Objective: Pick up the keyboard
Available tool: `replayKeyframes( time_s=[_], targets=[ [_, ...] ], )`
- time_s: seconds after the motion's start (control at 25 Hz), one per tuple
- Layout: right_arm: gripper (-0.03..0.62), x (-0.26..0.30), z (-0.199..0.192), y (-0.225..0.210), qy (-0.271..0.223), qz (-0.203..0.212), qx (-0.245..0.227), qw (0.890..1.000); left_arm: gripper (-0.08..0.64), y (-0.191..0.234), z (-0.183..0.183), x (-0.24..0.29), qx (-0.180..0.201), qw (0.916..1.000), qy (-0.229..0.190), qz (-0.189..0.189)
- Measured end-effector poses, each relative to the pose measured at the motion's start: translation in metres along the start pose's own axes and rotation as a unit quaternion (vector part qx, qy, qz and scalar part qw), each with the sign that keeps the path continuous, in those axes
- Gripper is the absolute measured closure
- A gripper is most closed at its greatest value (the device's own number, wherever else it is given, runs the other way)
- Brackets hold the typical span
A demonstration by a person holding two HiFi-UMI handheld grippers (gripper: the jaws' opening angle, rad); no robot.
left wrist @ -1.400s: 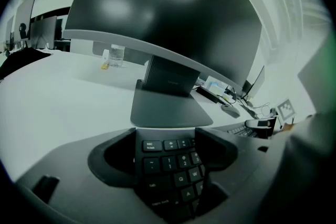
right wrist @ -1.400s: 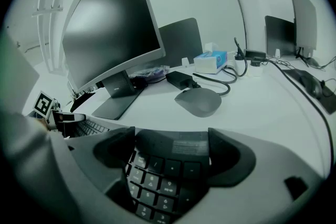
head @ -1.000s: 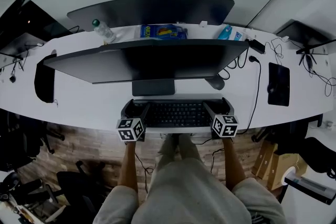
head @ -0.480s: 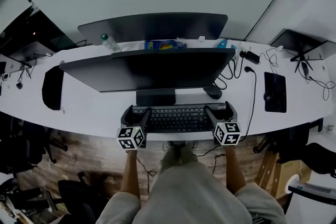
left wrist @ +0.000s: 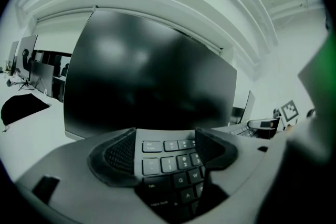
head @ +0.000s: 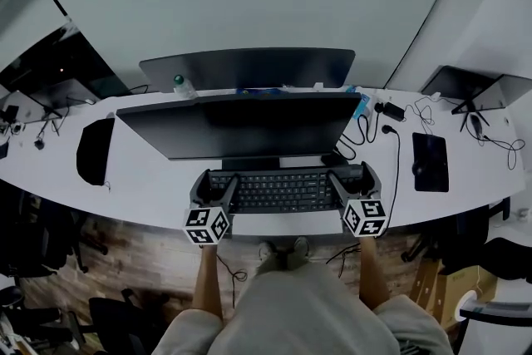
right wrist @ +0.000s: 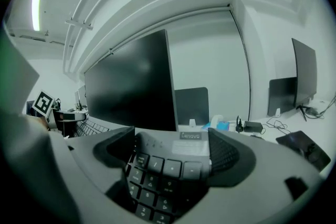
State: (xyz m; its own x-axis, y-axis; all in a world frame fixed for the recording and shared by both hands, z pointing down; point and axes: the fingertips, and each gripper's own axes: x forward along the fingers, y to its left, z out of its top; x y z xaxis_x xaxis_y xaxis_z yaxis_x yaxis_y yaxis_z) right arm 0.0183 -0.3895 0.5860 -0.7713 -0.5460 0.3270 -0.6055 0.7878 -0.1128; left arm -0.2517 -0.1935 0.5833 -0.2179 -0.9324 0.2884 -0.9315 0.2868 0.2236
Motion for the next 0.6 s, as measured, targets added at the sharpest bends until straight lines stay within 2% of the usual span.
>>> replayKeyframes(
  time_s=[0.6],
  targets=[
    [0.172,-0.022,0.074,0.007,-0.078,0.001,-0.034,0.996,0.235,-0.017,0.07,-0.02,0.023,0.9967,-0.078,-0.011]
  ],
)
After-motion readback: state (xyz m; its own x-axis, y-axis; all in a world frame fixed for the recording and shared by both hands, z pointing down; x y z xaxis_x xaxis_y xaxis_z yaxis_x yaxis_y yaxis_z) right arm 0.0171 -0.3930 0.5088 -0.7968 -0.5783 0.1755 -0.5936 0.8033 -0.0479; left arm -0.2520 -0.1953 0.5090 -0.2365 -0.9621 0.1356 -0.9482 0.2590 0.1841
